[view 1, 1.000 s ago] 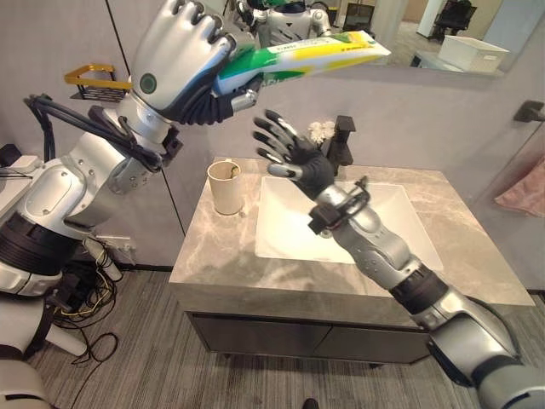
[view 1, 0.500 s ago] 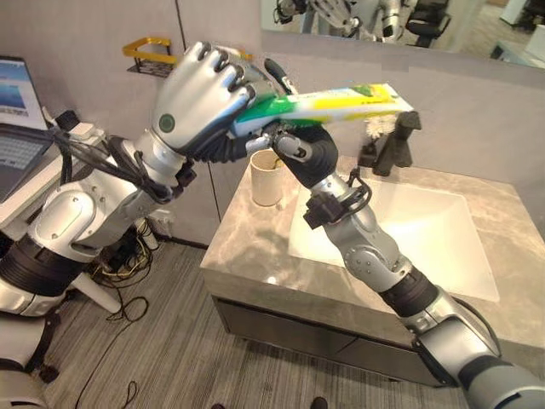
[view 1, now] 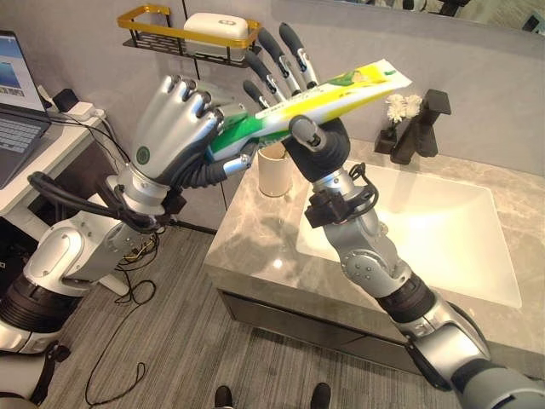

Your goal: Put brush and paste in cup on sink, flatten towel.

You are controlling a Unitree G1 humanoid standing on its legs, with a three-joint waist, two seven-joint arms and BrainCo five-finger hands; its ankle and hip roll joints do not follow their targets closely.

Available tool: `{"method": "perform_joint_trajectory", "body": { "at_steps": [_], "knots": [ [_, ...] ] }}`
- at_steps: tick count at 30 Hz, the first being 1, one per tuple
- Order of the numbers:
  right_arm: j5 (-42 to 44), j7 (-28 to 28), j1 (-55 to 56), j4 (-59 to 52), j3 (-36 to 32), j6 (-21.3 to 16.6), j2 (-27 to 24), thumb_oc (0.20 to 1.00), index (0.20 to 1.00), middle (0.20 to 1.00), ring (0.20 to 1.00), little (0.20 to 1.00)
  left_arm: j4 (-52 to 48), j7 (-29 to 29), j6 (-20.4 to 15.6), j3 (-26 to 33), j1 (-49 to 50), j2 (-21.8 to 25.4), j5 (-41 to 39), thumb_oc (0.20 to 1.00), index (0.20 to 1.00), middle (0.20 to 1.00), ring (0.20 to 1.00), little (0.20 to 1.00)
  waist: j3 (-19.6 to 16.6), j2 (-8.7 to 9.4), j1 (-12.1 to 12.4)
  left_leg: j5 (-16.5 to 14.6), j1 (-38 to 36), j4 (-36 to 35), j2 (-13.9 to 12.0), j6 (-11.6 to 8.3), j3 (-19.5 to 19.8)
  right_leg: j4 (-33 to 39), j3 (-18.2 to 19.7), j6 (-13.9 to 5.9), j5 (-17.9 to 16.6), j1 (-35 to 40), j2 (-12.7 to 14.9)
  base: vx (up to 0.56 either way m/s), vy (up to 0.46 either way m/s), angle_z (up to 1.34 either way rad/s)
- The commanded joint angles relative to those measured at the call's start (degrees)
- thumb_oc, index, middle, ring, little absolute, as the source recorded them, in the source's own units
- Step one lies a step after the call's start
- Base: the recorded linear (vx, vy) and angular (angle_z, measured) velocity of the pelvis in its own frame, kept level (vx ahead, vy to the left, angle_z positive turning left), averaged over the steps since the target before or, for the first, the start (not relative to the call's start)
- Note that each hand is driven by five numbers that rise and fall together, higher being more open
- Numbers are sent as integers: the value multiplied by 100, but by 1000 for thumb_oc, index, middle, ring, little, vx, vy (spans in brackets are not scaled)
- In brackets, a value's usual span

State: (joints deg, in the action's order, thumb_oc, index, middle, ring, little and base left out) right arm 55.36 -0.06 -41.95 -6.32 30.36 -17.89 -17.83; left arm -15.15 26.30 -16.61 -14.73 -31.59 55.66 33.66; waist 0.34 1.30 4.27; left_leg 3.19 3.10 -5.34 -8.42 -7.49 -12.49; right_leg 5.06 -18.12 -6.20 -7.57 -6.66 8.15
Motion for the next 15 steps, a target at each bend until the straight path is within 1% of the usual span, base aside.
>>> {"method": "perform_joint_trajectory", "body": {
  "at_steps": [1,7,12,14,15],
  "knots": [
    [-104,-43,-144,-619,-520,-572,210,1000,1000,1000,1000,1000,52,82,136,334,-47,200,-383,200,200,200,200,200,-204,344,2,179,236,34,239,13,60,-6,-17,-634,-12,468,731,0,0,0],
    [-92,-75,-90,-714,-538,-602,302,1000,1000,1000,1000,1000,-32,56,136,390,169,-30,-449,200,200,200,200,200,-185,354,-6,186,218,34,209,5,40,-6,-2,-607,-1,460,699,0,0,0],
    [-82,-90,-70,-757,-551,-607,290,1000,1000,1000,1000,1000,-64,59,132,476,310,-102,-481,200,200,200,200,200,-169,375,-35,189,216,34,163,0,10,-6,43,-587,8,416,660,0,0,0],
    [-72,-103,-77,-768,-554,-621,302,862,862,862,862,862,-70,56,131,490,345,-132,-495,200,200,200,200,200,-164,391,-45,188,209,34,150,-3,-6,-6,66,-583,5,407,647,0,0,0],
    [-80,-105,-76,-778,-552,-622,302,592,592,592,592,592,-72,49,130,492,361,-148,-498,200,200,200,200,200,-161,398,-50,189,204,34,142,-3,-9,-6,78,-580,9,404,639,0,0,0]
  ]
}}
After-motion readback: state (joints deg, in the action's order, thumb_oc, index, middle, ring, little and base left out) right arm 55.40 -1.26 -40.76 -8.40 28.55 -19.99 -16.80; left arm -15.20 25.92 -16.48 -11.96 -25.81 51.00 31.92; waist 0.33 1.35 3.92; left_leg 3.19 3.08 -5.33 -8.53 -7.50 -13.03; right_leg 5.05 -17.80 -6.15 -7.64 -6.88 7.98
